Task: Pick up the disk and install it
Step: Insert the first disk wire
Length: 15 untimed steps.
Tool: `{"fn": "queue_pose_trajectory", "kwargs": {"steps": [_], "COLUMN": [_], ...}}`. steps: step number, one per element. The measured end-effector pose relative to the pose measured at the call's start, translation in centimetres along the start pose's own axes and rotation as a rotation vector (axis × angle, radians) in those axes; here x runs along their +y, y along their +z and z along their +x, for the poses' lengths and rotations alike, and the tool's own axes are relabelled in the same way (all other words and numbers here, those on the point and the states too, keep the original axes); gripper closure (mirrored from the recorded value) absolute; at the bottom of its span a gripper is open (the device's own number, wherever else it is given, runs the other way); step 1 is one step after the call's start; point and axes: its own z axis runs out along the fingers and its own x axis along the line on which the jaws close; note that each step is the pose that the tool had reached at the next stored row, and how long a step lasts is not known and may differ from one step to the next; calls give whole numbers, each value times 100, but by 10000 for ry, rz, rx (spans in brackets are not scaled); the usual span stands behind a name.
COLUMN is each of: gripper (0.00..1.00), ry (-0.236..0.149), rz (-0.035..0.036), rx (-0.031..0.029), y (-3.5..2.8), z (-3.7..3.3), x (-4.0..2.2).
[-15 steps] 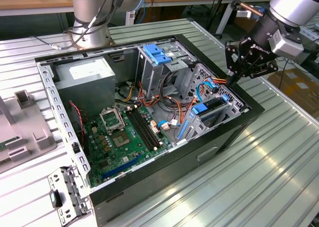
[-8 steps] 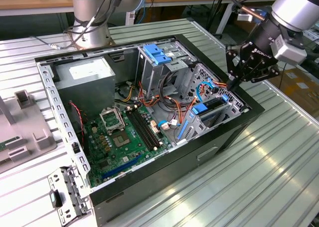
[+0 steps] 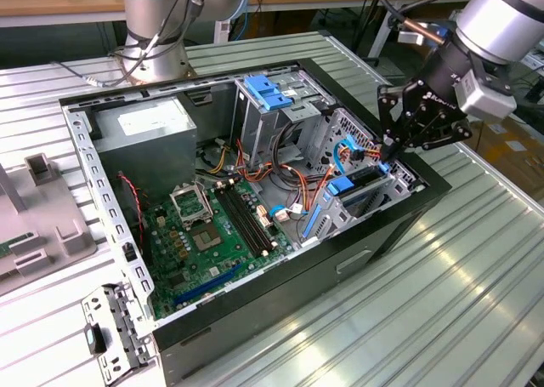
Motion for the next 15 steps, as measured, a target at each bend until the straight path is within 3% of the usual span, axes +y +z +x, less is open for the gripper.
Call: {"fn": "queue_pose_trajectory", "kwargs": {"steps": [7, 15], "gripper": [83, 83], "ry": [0, 21], "rz": [0, 0], "rx": [0, 2], "y": [36, 37], "z": [-22, -26], "x": [82, 86]}}
